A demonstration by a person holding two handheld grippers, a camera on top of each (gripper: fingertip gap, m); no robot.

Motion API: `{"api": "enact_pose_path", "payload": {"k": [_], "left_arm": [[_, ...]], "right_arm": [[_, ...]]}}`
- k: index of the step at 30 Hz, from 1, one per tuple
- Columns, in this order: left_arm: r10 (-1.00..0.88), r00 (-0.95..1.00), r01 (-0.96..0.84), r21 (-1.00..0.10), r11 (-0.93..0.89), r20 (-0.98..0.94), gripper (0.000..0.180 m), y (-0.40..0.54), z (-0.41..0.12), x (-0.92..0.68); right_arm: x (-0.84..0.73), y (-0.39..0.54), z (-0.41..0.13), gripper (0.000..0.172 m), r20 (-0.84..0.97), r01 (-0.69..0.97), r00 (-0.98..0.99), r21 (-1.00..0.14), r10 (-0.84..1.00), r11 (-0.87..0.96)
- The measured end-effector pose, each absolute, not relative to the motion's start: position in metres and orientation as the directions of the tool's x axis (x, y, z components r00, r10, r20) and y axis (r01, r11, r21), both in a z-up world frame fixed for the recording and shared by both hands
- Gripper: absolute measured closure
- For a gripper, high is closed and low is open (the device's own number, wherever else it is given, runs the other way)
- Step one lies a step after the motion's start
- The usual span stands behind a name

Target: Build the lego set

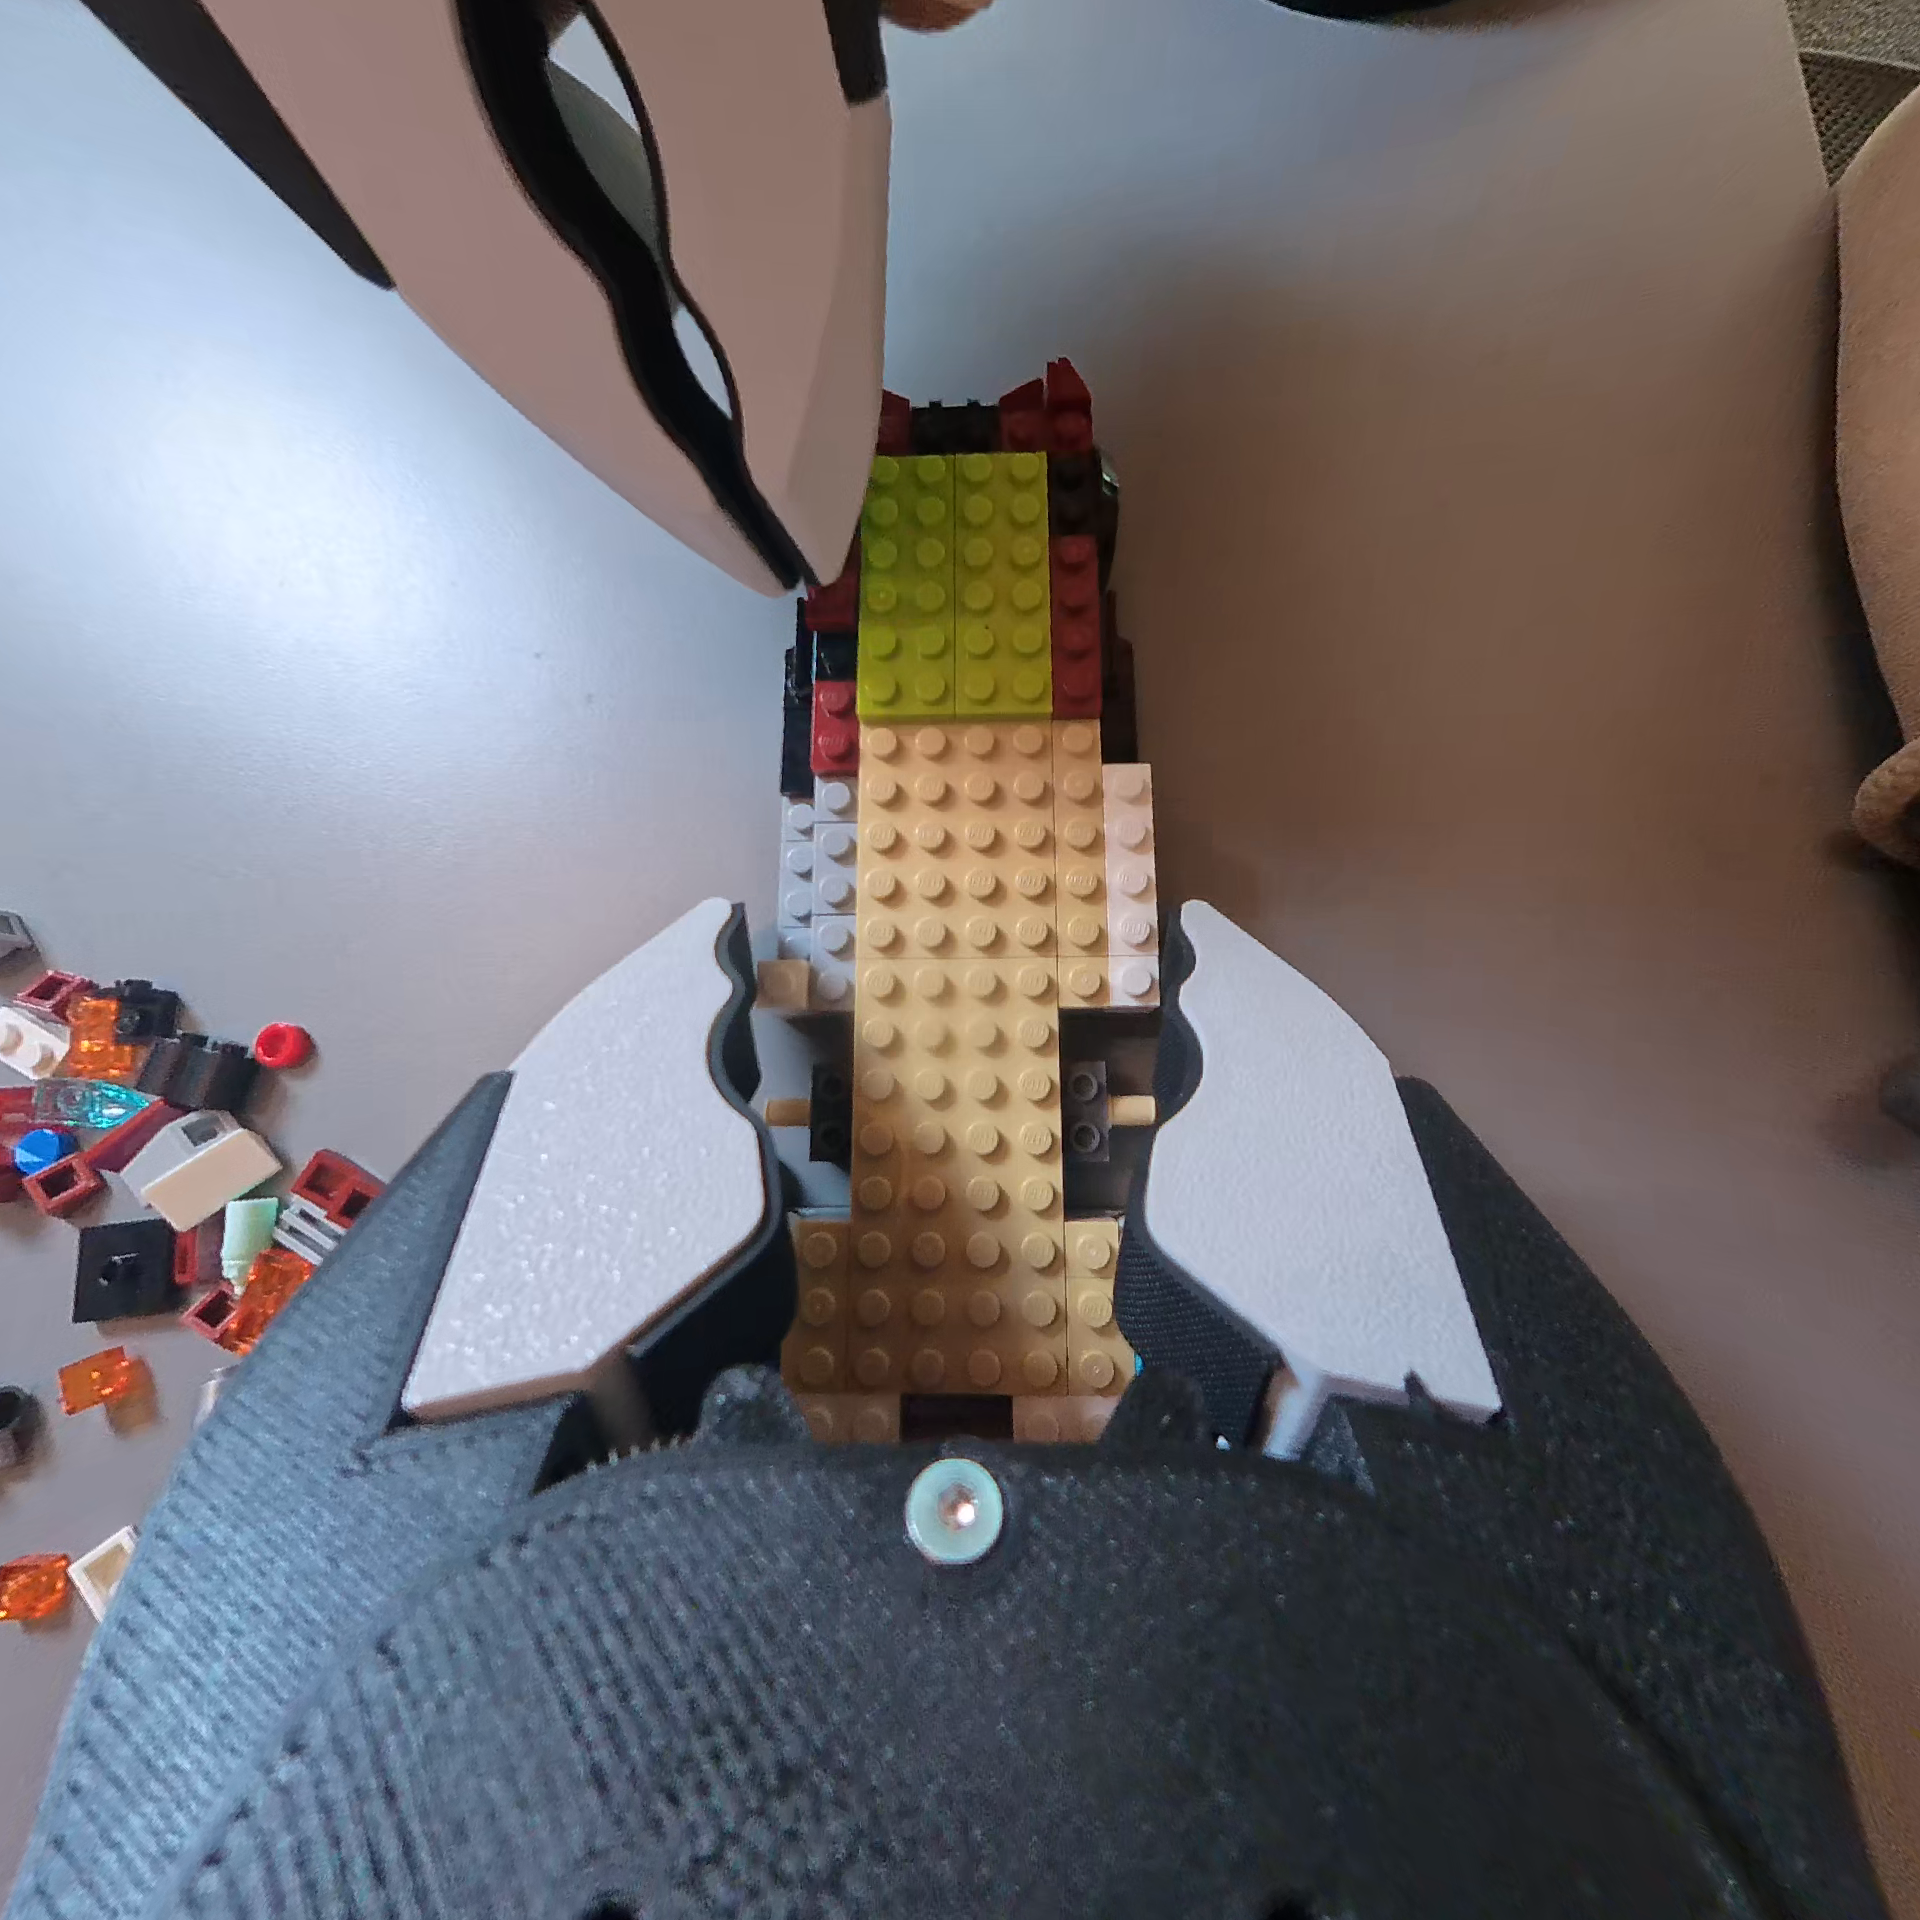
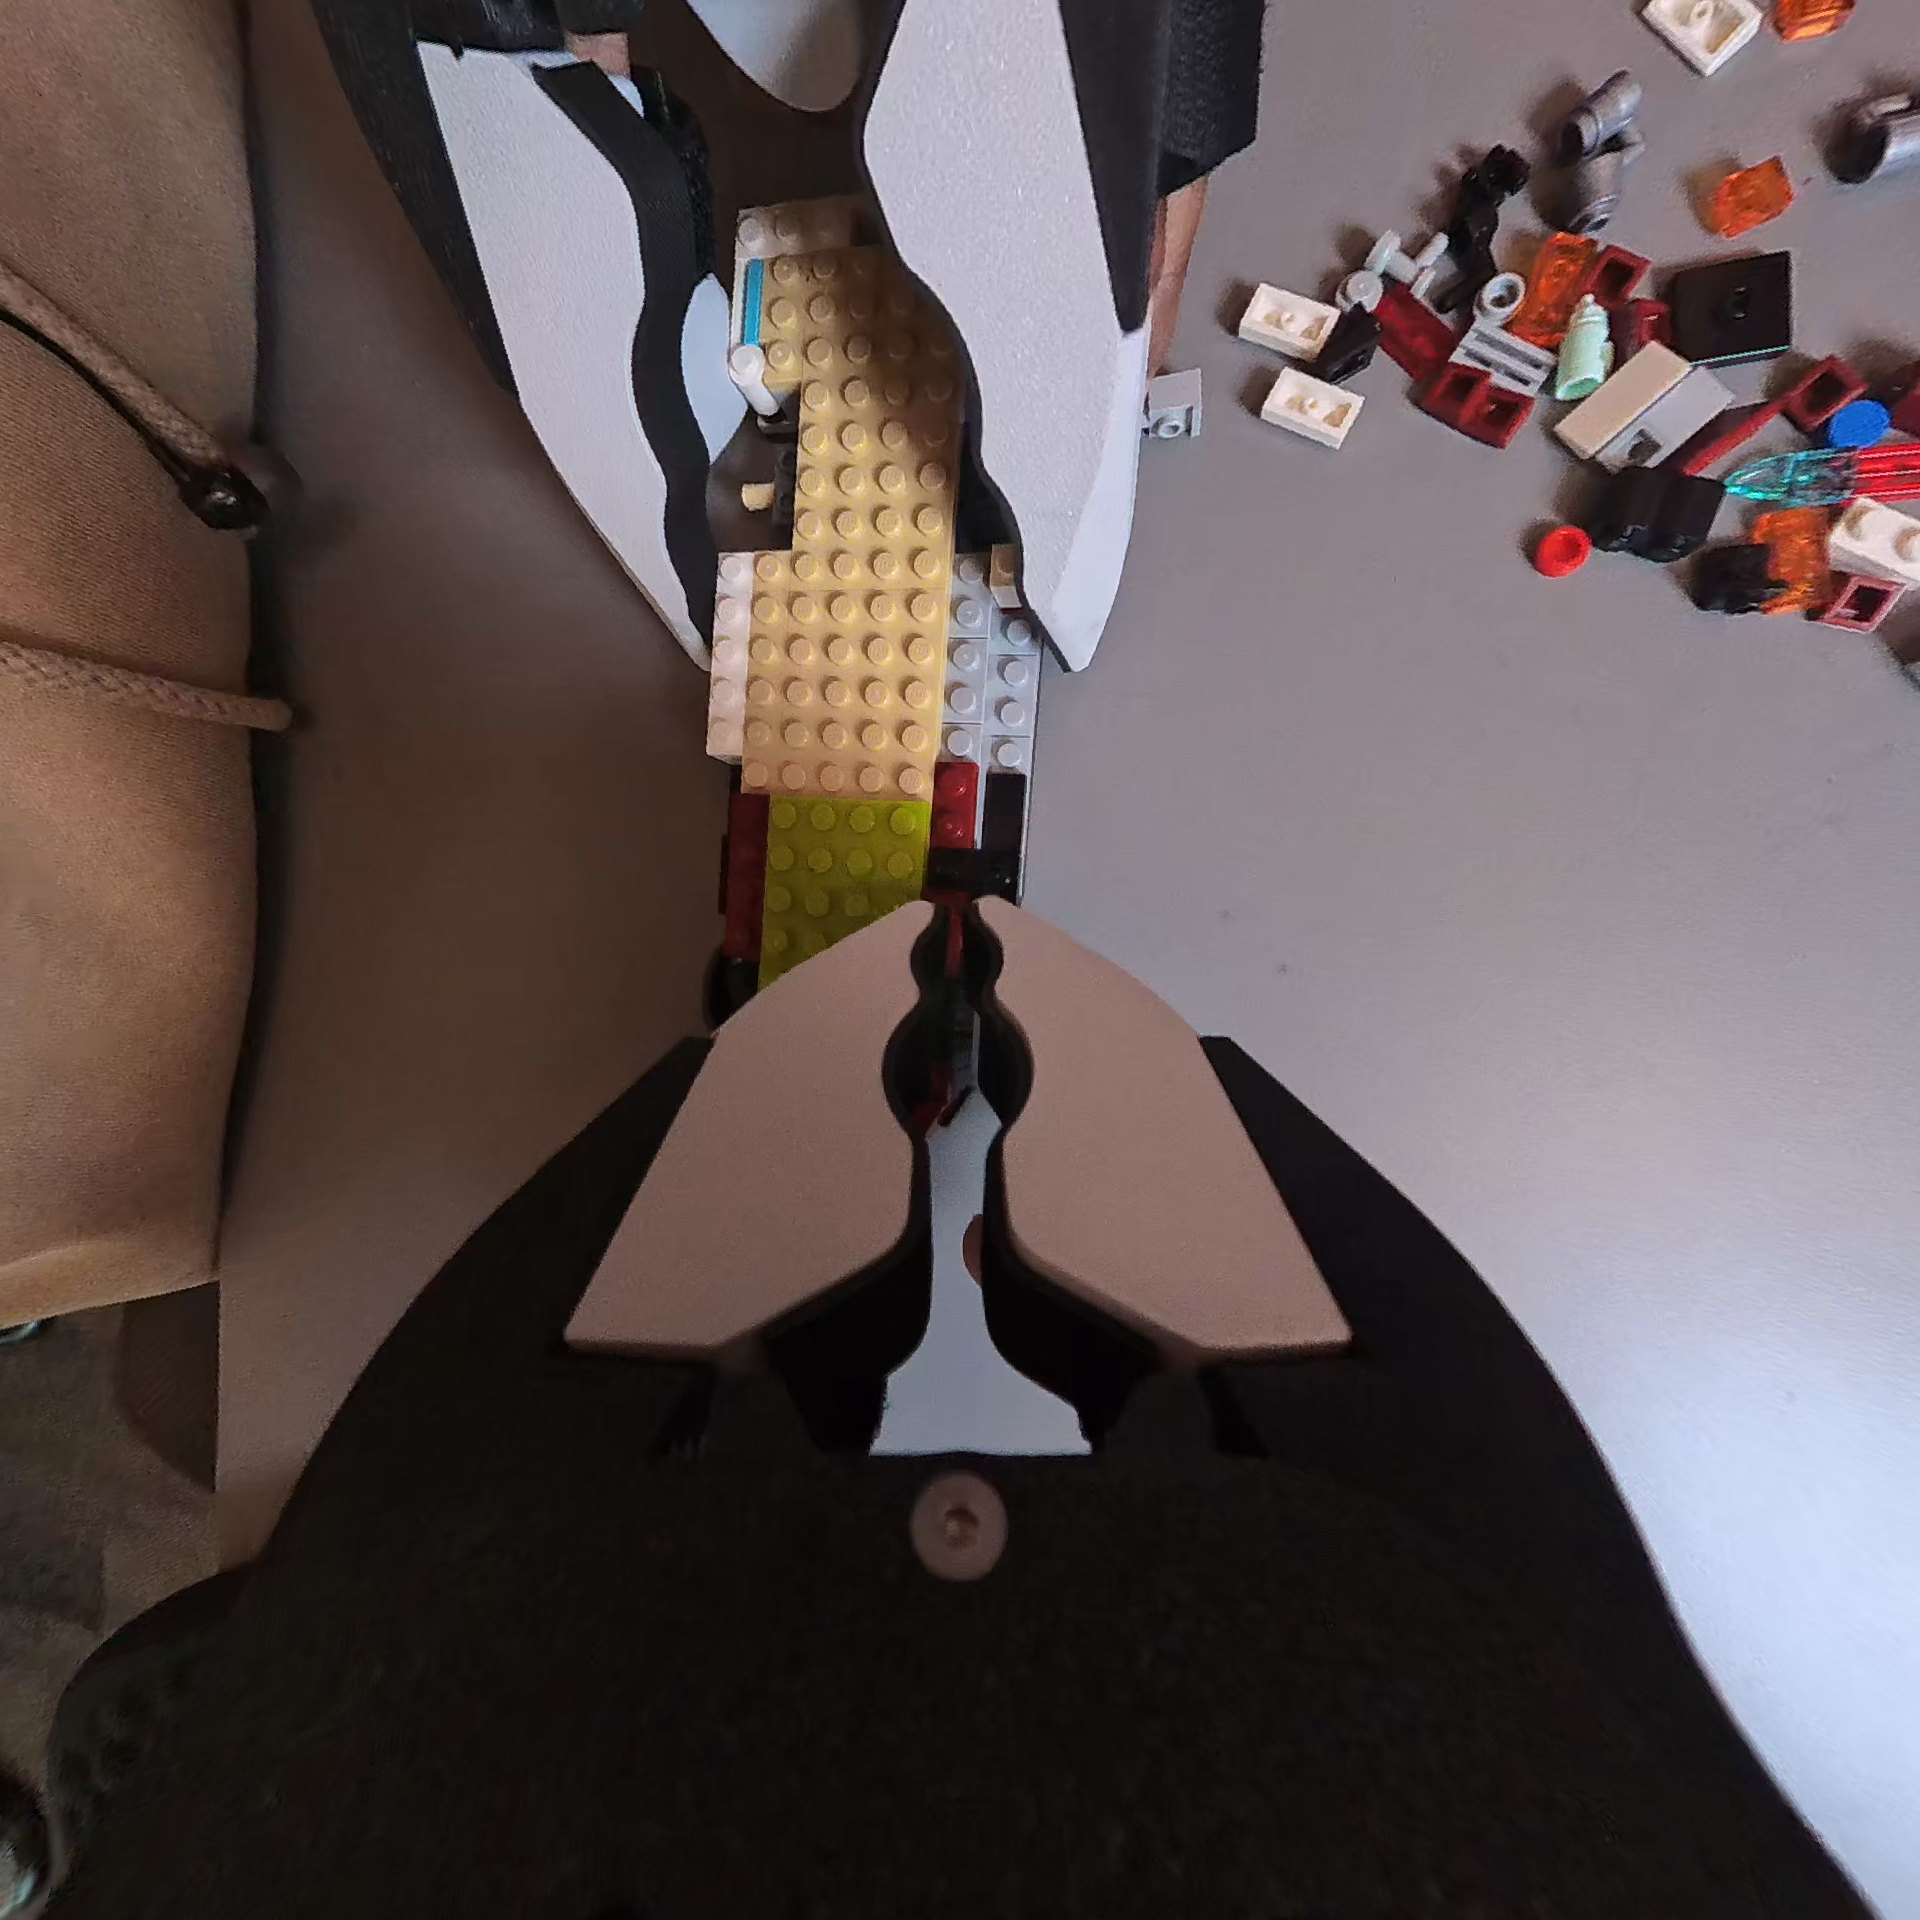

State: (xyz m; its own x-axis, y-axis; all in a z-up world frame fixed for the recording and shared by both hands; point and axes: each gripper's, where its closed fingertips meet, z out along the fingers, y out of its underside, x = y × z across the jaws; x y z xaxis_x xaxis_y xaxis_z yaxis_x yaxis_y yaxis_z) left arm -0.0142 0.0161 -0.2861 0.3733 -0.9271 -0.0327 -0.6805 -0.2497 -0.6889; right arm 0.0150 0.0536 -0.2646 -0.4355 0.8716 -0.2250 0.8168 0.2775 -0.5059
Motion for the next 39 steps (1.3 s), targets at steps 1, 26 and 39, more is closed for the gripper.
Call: {"api": "enact_pose_path", "payload": {"k": [1, 26, 39], "left_arm": [[-0.927, 0.374, -0.681, -0.689, -0.25, -0.033, 0.105, 0.016, -0.286, -0.014], [-0.932, 0.361, -0.683, -0.689, -0.242, -0.03, 0.105, 0.015, -0.288, -0.013], [-0.936, 0.349, -0.676, -0.701, -0.226, -0.034, 0.105, 0.015, -0.288, -0.013]], "right_arm": [[0.016, 0.054, -0.266, 0.17, -0.221, 0.821, -0.439, -0.493, 0.871, 0.289], [0.017, 0.049, -0.269, 0.172, -0.161, 0.83, -0.493, -0.38, 0.855, 0.407], [0.037, 0.057, -0.243, 0.145, -0.294, 0.715, -0.365, -0.697, 0.884, 0.063]]}}
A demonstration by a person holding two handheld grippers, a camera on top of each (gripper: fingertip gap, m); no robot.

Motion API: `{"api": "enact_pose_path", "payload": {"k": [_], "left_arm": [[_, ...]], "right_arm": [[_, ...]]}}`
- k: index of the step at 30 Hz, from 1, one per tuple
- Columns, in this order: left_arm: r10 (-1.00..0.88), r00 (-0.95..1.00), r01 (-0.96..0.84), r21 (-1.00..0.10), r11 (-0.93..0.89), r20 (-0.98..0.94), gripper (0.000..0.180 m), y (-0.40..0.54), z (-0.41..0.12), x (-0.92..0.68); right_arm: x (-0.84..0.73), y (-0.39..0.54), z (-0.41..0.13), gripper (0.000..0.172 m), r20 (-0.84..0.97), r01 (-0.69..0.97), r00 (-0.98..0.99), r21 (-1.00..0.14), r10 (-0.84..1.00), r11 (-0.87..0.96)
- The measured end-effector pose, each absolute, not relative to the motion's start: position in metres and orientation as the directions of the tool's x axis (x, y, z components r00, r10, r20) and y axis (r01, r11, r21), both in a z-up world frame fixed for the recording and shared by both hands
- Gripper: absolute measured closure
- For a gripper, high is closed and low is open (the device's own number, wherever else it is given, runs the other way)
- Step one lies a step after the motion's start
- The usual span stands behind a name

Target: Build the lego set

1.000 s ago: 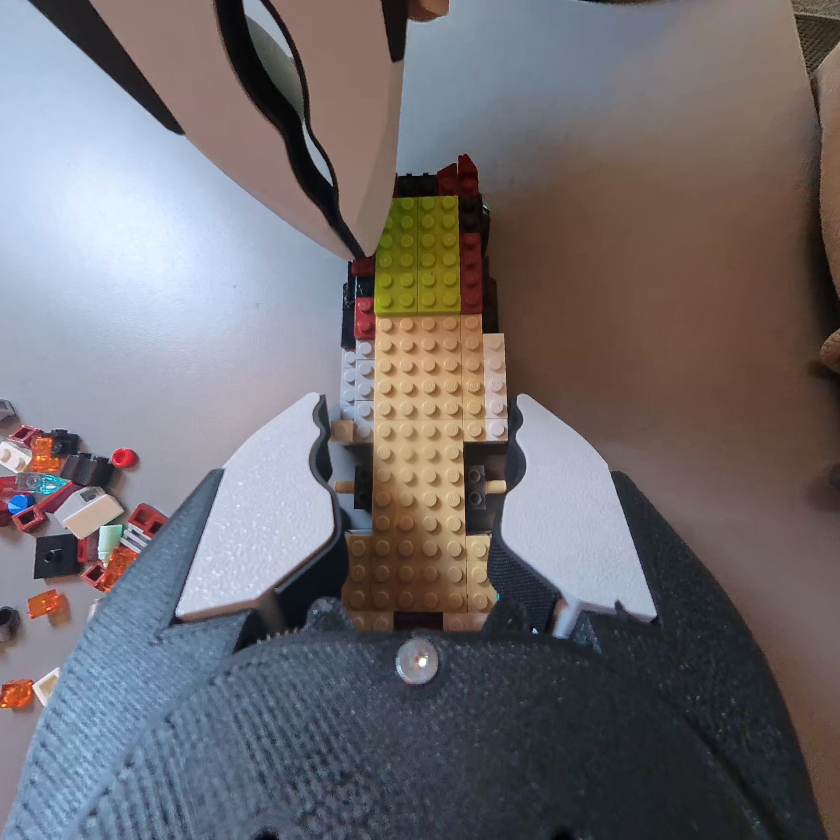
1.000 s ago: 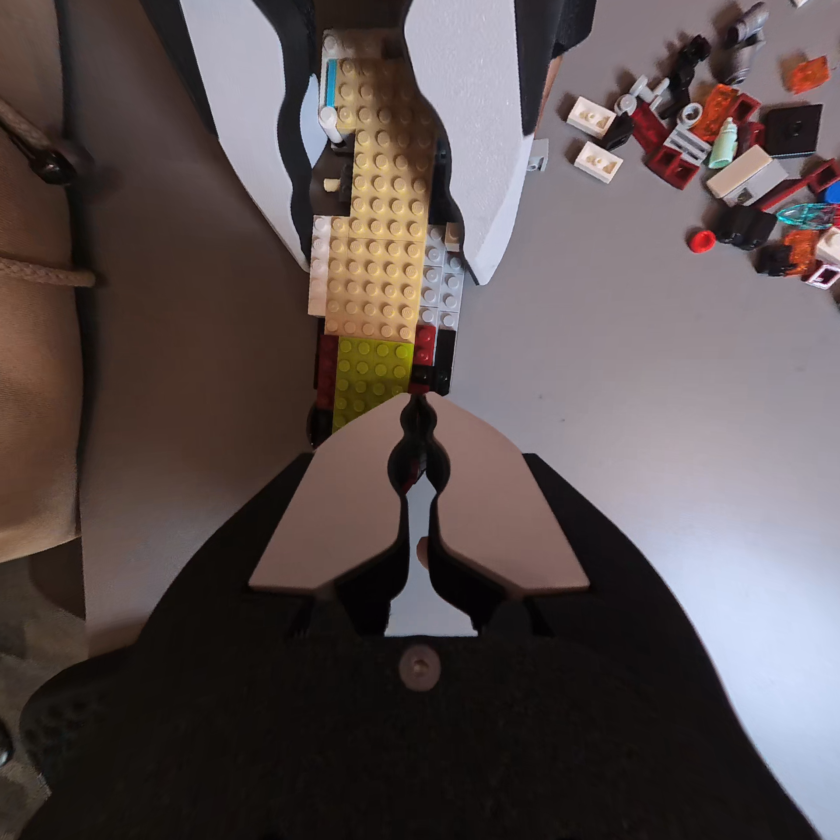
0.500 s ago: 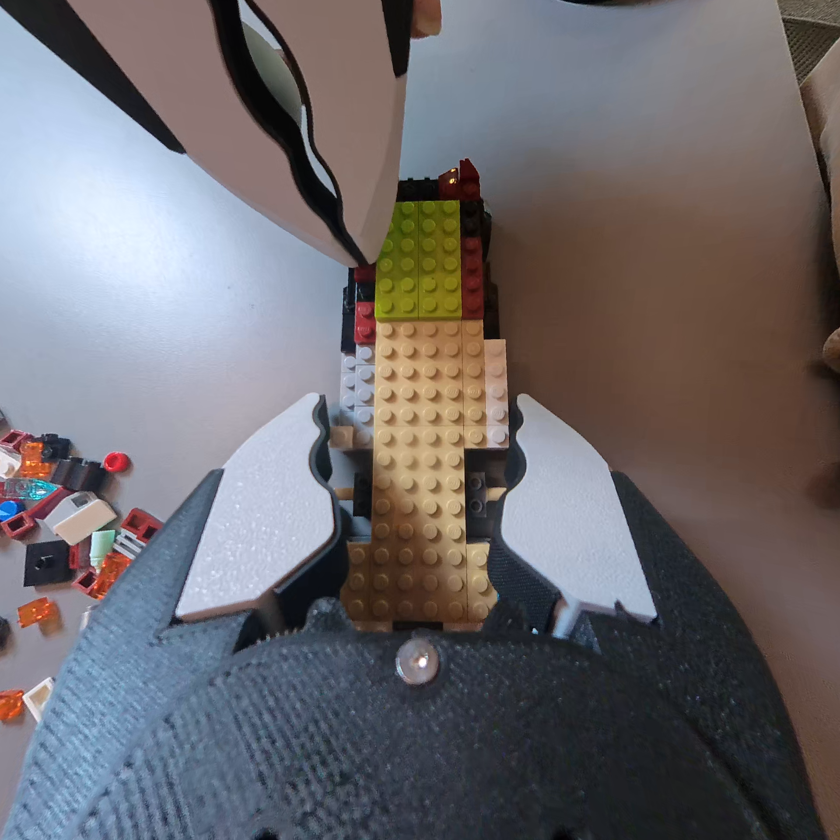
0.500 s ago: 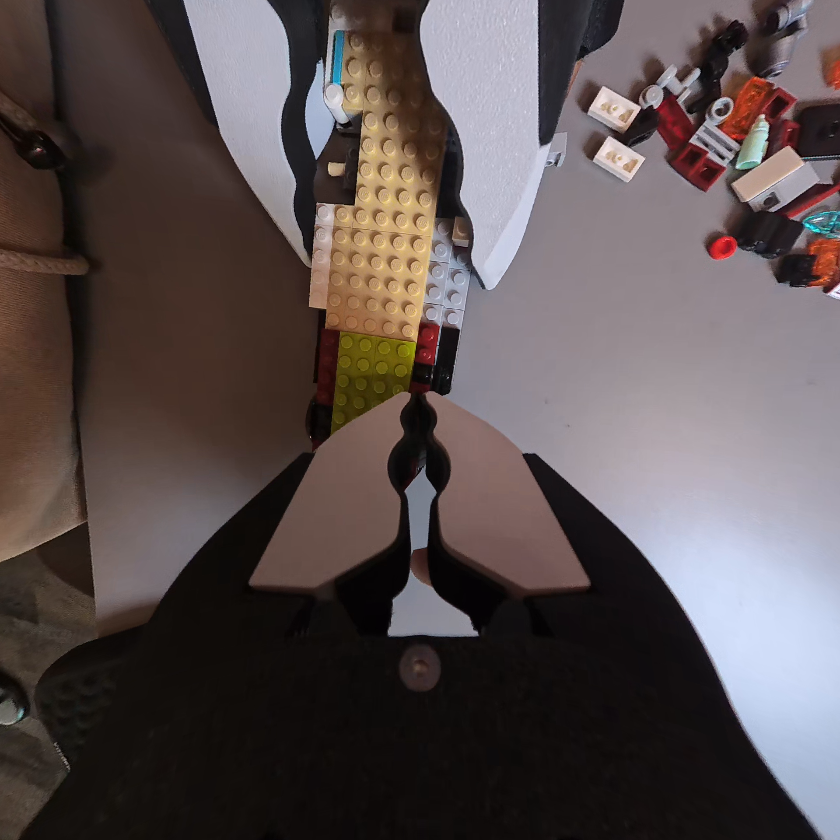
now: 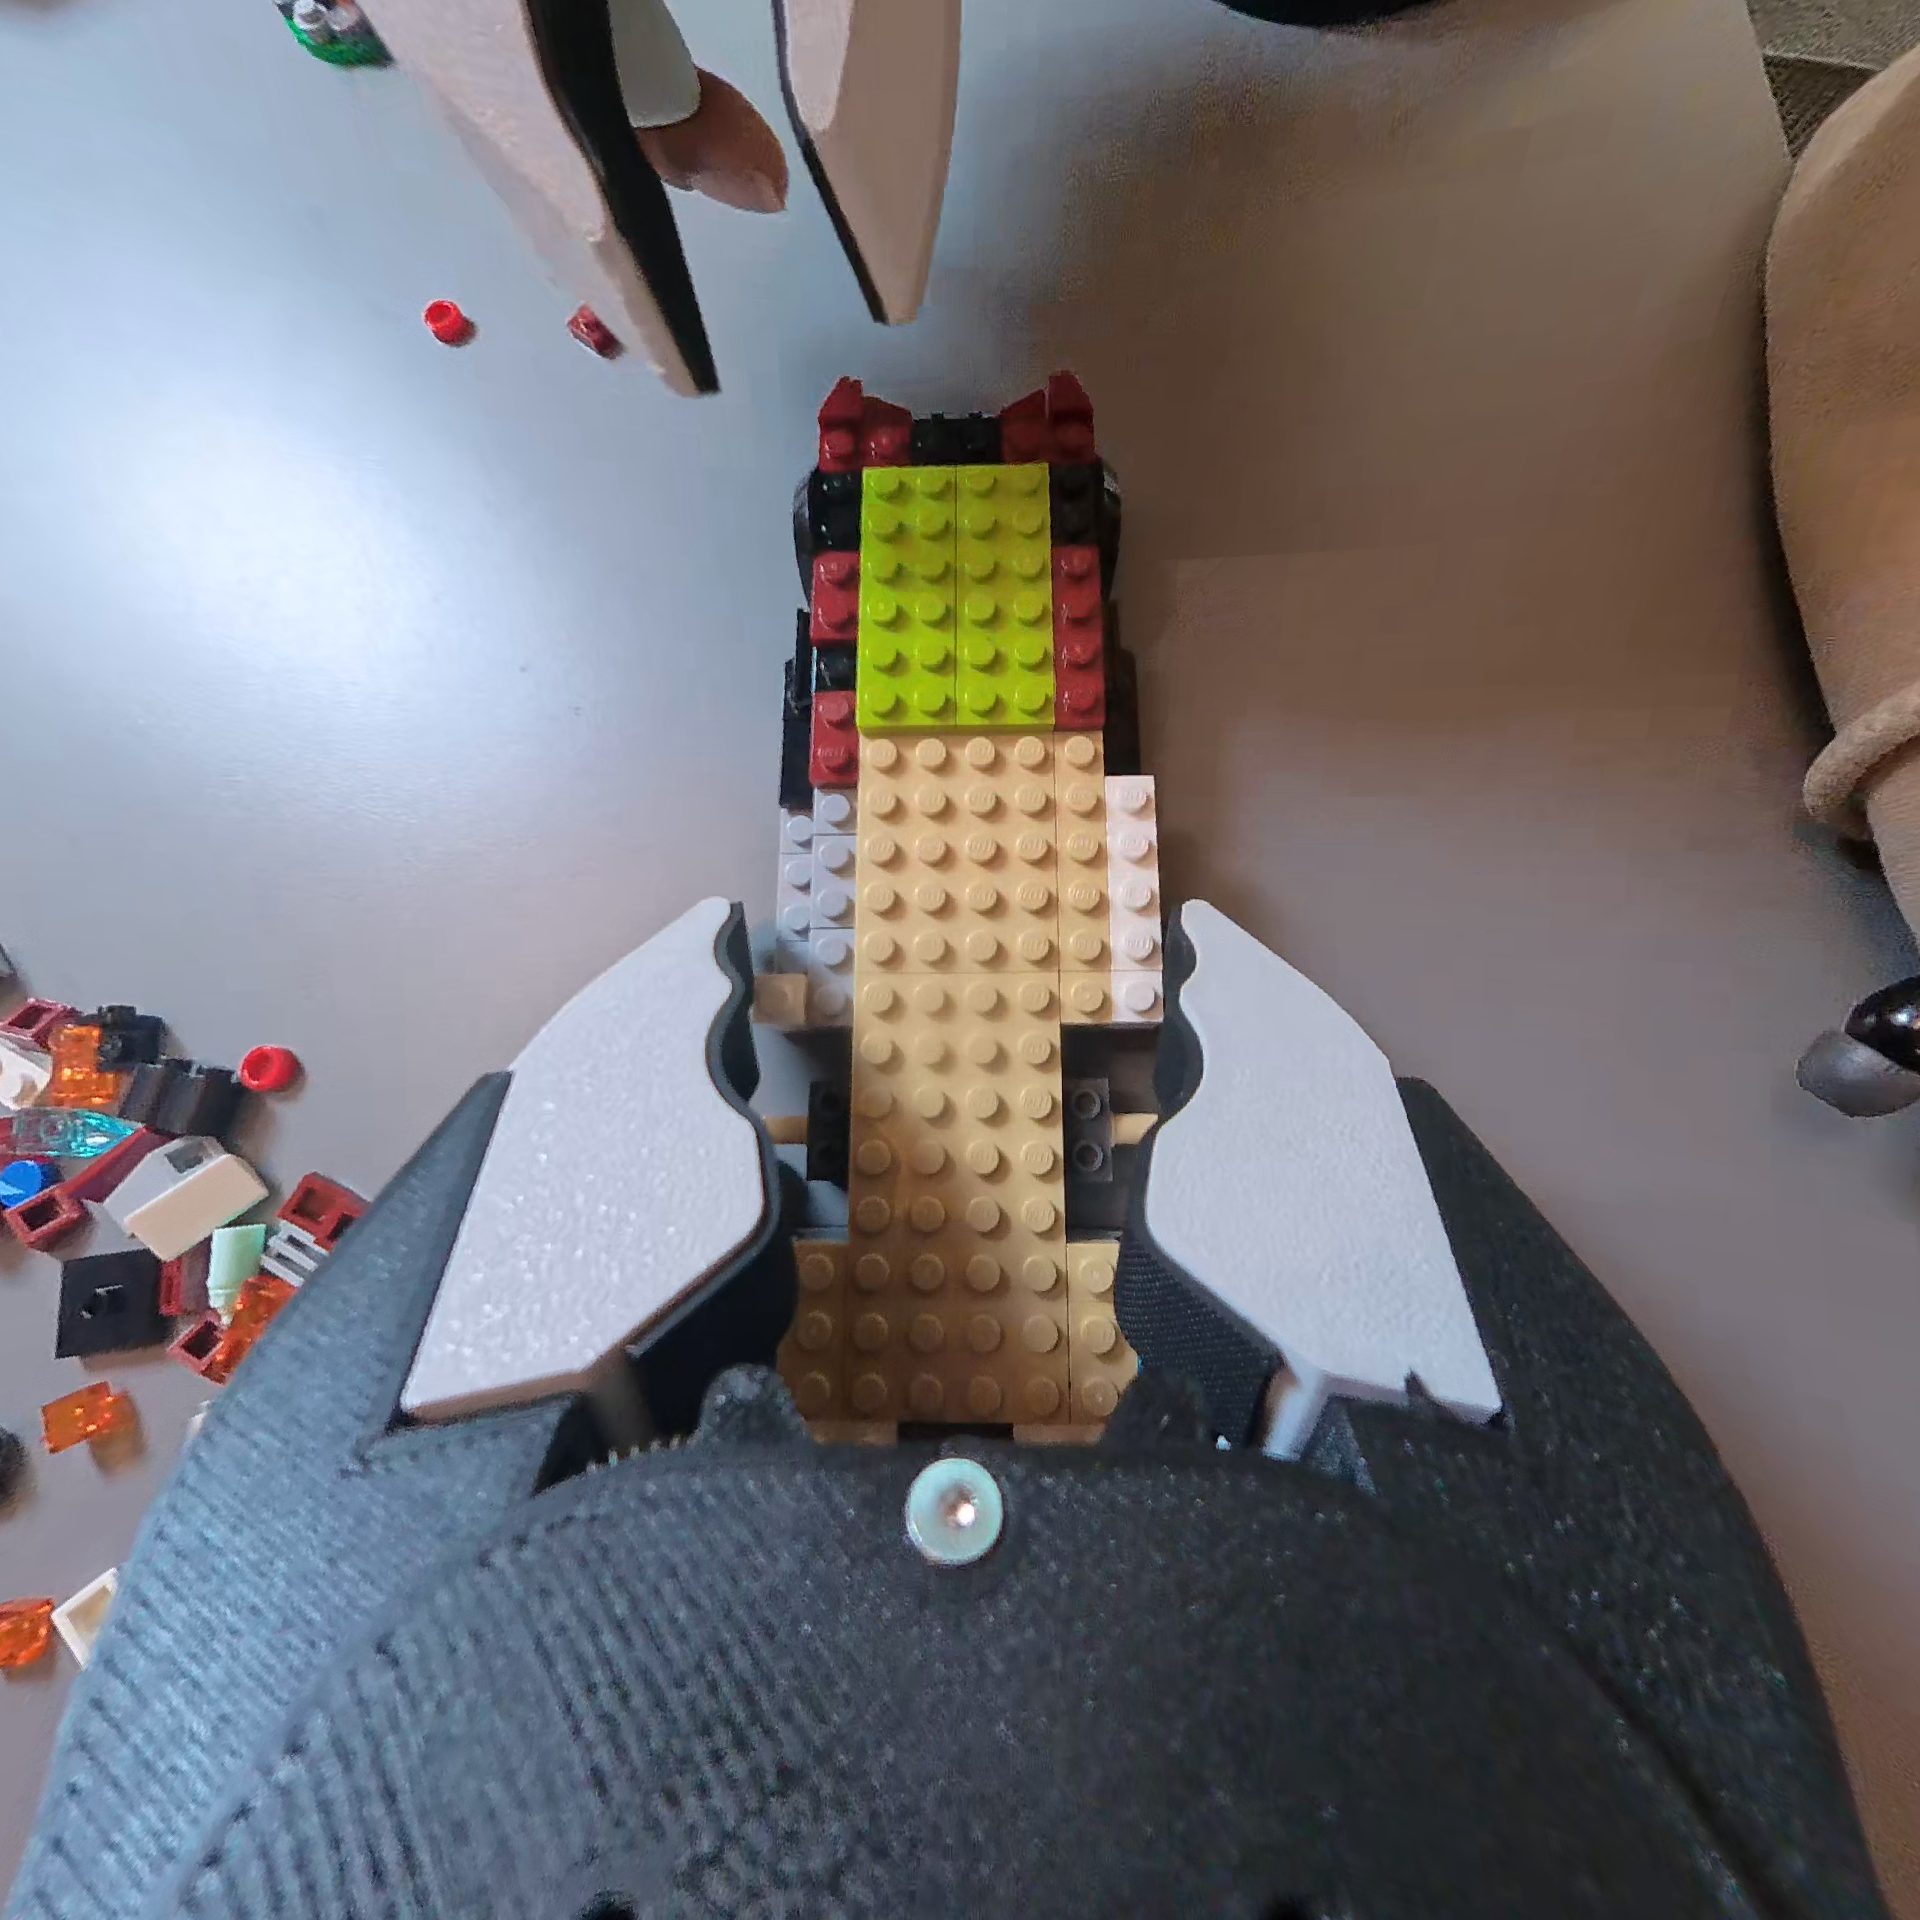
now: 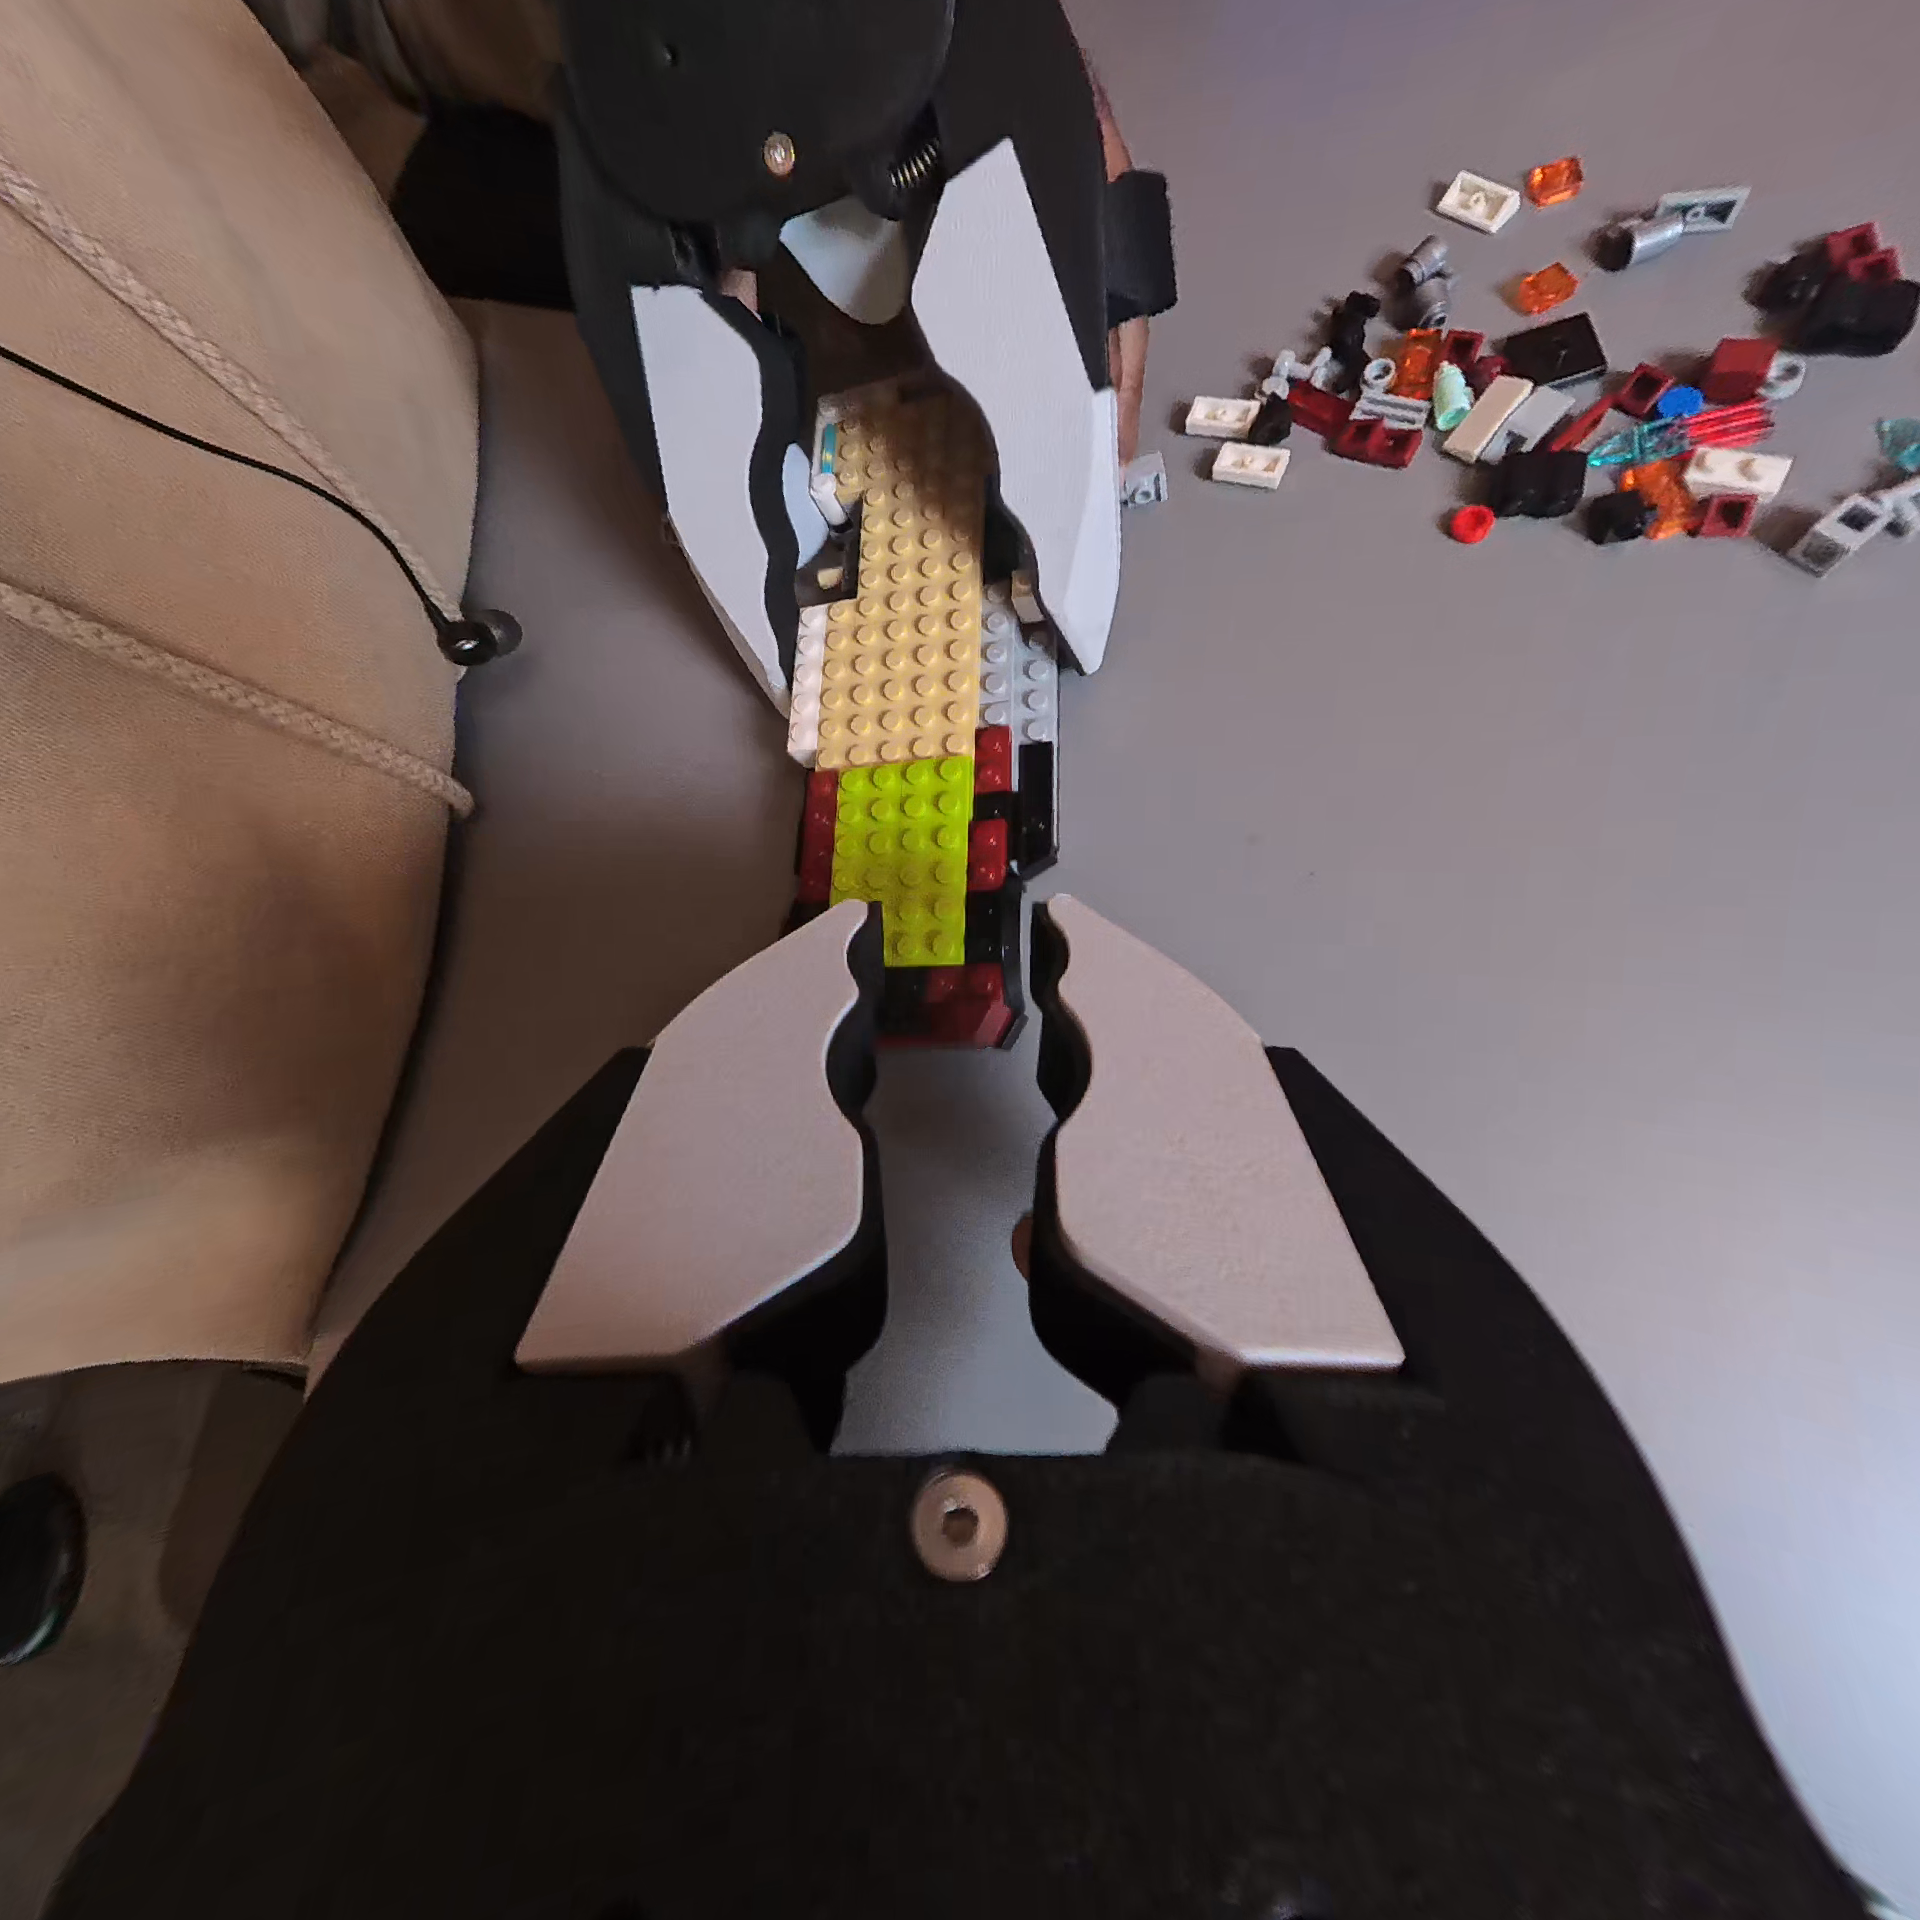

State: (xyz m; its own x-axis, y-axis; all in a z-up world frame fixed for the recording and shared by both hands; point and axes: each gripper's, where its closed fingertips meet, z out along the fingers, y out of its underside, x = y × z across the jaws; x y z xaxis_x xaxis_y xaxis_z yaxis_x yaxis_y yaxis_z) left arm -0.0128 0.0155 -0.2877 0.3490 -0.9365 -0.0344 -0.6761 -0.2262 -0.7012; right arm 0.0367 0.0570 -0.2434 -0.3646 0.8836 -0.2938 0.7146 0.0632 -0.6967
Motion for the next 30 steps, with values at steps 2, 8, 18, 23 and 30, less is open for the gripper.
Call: {"api": "enact_pose_path", "payload": {"k": [2, 8, 18, 23, 30], "left_arm": [[-0.937, 0.348, -0.676, -0.701, -0.225, -0.035, 0.105, 0.015, -0.288, -0.013], [-0.939, 0.341, -0.675, -0.705, -0.217, -0.038, 0.105, 0.016, -0.287, -0.012], [-0.943, 0.329, -0.673, -0.71, -0.205, -0.04, 0.105, 0.017, -0.287, -0.01], [-0.946, 0.325, -0.653, -0.728, -0.211, -0.016, 0.101, 0.015, -0.283, -0.007], [-0.944, 0.328, -0.669, -0.713, -0.208, -0.032, 0.105, 0.016, -0.287, -0.009]], "right_arm": [[0.04, 0.056, -0.247, 0.145, -0.301, 0.703, -0.357, -0.71, 0.885, 0.042], [0.043, 0.055, -0.253, 0.145, -0.311, 0.665, -0.35, -0.747, 0.883, 0.001], [0.046, 0.058, -0.257, 0.145, -0.295, 0.631, -0.361, -0.776, 0.885, -0.001], [0.045, 0.061, -0.255, 0.145, -0.287, 0.613, -0.358, -0.79, 0.888, -0.008], [0.042, 0.062, -0.25, 0.145, -0.27, 0.597, -0.353, -0.802, 0.896, -0.007]]}}
